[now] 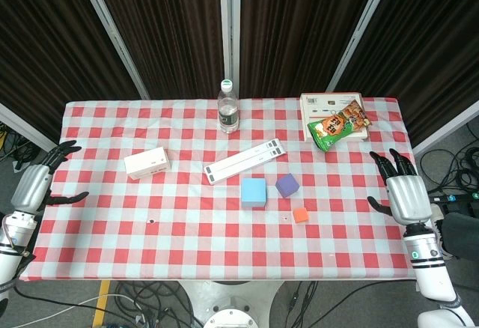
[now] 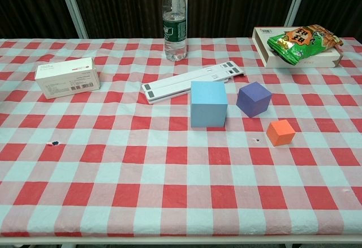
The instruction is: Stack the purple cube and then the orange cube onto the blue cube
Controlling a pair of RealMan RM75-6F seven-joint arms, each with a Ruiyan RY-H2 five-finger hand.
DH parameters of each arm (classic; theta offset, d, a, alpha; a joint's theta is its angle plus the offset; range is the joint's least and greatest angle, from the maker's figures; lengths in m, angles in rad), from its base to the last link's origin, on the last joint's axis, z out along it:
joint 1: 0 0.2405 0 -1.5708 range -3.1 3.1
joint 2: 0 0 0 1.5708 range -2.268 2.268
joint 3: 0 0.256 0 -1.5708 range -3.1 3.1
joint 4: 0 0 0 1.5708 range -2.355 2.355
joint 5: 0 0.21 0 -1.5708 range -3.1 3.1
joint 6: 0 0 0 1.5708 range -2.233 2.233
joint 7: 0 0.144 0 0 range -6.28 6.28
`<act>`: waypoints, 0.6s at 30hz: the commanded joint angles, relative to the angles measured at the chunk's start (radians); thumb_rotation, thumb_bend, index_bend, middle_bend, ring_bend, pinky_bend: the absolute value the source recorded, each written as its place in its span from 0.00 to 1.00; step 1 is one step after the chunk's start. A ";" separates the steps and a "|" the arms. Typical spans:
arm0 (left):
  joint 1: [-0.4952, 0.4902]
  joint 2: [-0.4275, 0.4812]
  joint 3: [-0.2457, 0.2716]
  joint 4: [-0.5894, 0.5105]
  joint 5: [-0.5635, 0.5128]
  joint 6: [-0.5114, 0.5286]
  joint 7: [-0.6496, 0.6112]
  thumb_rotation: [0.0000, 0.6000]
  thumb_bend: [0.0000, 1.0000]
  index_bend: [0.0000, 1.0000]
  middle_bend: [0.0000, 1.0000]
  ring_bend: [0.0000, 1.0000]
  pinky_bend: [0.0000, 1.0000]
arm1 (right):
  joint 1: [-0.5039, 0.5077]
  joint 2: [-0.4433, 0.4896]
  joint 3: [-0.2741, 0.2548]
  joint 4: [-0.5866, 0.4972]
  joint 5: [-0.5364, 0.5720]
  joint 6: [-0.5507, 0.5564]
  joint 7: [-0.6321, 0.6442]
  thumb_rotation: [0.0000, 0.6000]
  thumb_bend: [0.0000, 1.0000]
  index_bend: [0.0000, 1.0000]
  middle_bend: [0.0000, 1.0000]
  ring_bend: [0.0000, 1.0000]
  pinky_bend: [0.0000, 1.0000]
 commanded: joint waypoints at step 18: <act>0.009 0.015 0.001 -0.022 -0.003 0.007 0.012 1.00 0.08 0.24 0.22 0.16 0.29 | 0.187 0.099 -0.010 0.027 -0.076 -0.294 -0.010 1.00 0.09 0.09 0.32 0.12 0.12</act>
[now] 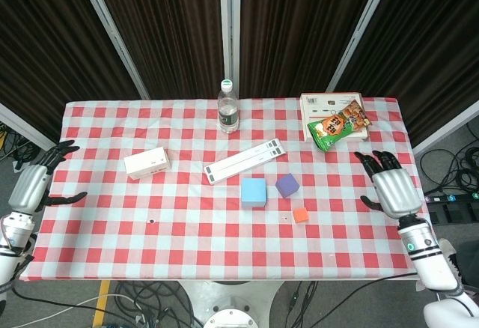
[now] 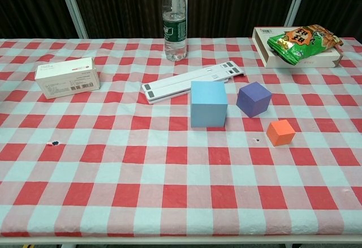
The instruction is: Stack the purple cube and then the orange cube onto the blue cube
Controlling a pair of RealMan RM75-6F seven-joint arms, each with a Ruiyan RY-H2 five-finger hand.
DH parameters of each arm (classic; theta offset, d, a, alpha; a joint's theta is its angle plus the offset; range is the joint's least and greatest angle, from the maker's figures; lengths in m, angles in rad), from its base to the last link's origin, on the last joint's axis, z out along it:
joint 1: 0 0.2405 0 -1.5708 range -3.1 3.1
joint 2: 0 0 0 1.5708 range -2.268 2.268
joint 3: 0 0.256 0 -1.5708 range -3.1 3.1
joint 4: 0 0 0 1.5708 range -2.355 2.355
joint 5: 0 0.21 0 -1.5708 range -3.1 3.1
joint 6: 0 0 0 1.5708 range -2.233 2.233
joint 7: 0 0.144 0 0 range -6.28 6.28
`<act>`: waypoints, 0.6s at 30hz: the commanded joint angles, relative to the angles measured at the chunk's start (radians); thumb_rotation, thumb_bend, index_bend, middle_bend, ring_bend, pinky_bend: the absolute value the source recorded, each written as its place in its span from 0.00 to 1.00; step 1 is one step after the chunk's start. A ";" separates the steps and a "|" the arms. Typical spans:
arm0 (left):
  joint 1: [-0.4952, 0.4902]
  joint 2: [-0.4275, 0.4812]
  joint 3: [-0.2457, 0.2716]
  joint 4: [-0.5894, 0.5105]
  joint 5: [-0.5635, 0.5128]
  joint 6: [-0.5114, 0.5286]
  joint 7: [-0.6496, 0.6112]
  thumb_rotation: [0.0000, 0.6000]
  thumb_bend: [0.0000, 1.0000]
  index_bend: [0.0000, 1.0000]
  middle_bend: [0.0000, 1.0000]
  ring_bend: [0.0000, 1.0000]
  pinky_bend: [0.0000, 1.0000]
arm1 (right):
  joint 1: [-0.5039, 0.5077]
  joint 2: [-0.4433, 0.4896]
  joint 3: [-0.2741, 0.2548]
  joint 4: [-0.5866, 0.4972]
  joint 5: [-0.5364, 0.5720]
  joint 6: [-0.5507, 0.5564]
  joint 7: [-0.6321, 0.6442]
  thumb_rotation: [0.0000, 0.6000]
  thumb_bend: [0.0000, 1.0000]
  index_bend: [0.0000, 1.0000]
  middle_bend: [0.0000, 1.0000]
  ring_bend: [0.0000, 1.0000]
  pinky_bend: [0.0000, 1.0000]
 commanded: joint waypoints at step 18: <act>0.013 -0.011 0.003 0.020 0.003 0.015 -0.019 1.00 0.08 0.24 0.22 0.16 0.29 | 0.319 -0.152 -0.042 0.212 -0.139 -0.341 0.109 1.00 0.09 0.09 0.32 0.10 0.11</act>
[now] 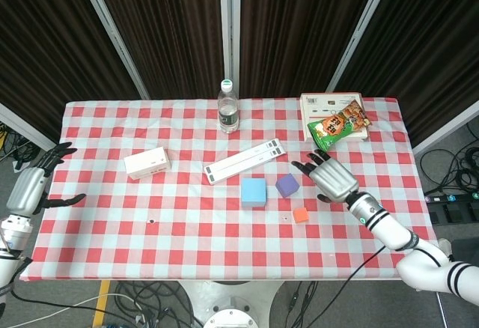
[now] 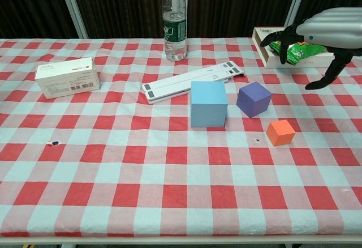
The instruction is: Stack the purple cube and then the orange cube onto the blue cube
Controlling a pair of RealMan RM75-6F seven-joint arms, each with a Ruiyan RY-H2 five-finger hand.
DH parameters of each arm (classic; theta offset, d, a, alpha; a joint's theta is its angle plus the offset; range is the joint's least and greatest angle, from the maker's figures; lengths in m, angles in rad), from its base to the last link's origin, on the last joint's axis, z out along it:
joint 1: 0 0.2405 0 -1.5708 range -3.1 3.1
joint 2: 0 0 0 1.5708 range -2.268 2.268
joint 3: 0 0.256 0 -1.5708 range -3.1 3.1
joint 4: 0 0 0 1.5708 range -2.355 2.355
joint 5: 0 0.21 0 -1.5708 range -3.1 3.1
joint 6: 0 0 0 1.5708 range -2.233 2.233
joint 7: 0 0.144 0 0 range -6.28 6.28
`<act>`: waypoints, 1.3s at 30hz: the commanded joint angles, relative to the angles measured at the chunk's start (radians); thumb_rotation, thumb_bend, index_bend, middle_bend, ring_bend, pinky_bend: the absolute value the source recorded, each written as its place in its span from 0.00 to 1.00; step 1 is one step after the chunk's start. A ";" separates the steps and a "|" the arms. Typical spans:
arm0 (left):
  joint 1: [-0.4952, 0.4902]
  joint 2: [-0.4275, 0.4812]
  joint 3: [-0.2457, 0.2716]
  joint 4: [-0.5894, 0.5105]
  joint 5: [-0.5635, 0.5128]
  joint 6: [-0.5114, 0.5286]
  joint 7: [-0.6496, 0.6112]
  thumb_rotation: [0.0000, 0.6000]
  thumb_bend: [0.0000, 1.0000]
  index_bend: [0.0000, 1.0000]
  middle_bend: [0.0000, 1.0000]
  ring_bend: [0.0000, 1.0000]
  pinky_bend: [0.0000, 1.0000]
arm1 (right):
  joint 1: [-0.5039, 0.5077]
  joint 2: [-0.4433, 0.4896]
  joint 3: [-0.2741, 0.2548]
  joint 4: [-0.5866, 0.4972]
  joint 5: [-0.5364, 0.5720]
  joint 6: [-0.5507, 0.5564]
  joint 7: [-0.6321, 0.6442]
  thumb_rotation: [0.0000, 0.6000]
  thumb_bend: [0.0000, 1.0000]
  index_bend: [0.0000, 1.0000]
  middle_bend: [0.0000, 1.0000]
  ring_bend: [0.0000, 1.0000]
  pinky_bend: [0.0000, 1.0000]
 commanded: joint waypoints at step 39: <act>-0.005 -0.030 0.001 0.091 -0.008 -0.028 -0.067 1.00 0.08 0.24 0.22 0.16 0.29 | 0.157 -0.279 -0.064 0.345 0.006 -0.074 0.152 1.00 0.13 0.21 0.39 0.13 0.10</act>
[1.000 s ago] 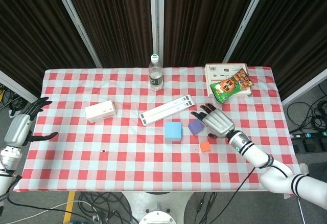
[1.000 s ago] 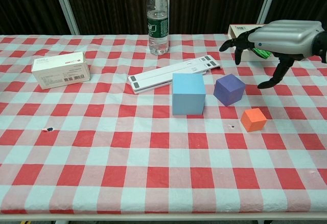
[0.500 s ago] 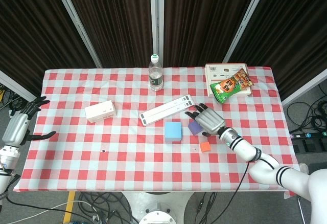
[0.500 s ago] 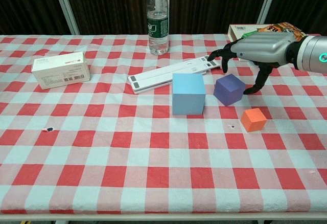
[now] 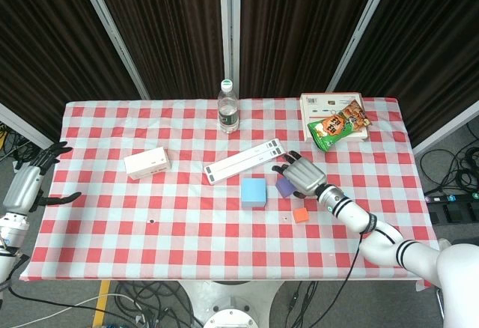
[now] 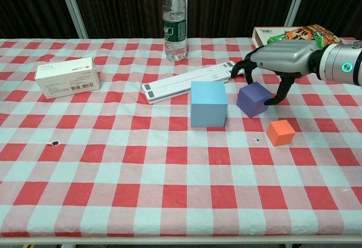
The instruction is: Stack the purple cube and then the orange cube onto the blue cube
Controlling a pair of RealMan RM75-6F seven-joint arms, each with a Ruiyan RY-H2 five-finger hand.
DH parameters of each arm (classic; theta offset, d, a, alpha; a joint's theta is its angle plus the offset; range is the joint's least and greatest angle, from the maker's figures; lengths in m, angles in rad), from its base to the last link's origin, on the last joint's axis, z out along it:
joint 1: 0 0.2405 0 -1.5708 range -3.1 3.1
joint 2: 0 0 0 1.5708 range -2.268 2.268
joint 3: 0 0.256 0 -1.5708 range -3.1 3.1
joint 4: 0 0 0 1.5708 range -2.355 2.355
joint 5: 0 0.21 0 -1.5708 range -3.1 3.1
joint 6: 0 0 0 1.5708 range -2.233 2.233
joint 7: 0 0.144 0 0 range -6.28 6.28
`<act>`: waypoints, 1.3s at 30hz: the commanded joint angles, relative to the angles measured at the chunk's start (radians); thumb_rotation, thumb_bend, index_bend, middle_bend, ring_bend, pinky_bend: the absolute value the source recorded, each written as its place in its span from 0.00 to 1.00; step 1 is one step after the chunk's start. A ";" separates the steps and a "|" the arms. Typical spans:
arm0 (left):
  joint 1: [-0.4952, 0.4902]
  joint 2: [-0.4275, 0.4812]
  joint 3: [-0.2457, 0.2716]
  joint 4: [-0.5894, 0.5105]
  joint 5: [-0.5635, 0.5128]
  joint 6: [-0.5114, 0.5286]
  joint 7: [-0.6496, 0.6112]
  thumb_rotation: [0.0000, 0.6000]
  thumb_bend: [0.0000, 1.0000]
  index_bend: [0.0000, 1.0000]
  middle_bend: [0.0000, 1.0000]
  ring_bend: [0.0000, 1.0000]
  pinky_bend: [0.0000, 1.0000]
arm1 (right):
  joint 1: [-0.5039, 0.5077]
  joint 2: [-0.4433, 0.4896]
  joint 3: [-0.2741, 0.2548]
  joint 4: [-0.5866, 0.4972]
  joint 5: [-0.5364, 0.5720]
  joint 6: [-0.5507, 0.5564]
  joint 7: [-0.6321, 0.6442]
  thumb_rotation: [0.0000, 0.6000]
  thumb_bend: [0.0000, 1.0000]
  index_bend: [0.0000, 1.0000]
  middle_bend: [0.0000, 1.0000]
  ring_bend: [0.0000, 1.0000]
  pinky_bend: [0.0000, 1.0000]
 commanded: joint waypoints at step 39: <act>-0.001 0.008 0.001 0.000 0.006 0.003 -0.025 1.00 0.08 0.24 0.22 0.16 0.29 | -0.015 0.111 0.168 -0.687 0.651 0.325 -0.692 1.00 0.20 0.31 0.45 0.18 0.09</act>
